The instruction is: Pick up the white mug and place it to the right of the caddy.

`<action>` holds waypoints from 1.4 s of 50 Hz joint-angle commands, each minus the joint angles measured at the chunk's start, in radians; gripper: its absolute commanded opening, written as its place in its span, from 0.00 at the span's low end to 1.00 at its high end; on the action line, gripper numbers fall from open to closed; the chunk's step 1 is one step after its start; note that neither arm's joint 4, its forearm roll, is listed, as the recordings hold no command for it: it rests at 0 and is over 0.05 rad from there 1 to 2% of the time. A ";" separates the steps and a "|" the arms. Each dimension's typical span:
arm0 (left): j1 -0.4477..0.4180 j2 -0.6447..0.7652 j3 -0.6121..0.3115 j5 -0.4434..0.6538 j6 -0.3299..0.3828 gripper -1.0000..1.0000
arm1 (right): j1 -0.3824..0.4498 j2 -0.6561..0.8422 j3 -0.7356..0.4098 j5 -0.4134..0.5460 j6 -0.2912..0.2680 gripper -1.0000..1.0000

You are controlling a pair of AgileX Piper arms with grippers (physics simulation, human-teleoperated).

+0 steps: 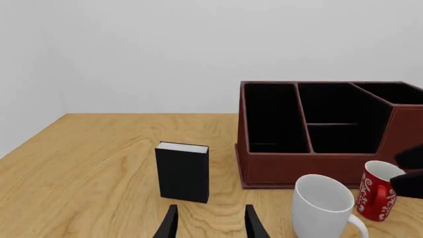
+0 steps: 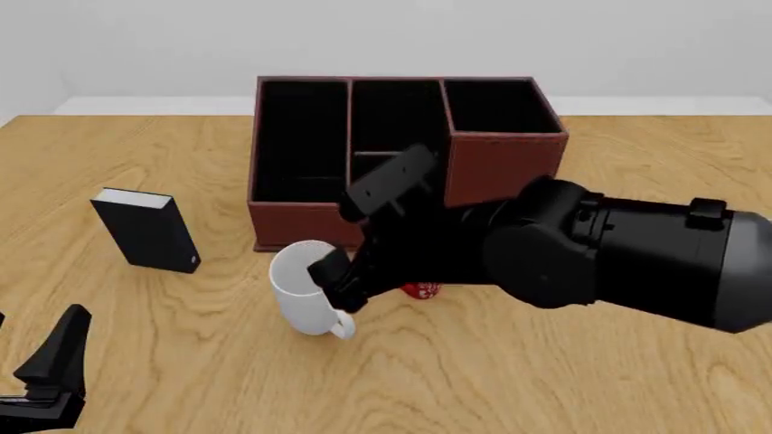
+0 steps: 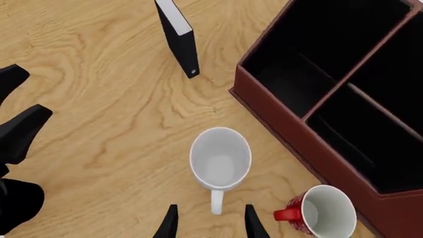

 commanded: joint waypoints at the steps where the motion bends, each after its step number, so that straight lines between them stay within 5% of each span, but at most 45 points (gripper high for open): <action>1: 0.000 0.000 0.000 0.000 0.000 1.00 | -0.011 0.026 0.032 -0.035 0.038 1.00; 70: 0.000 0.000 0.000 0.000 0.000 1.00 | -0.014 0.225 0.052 -0.127 0.121 1.00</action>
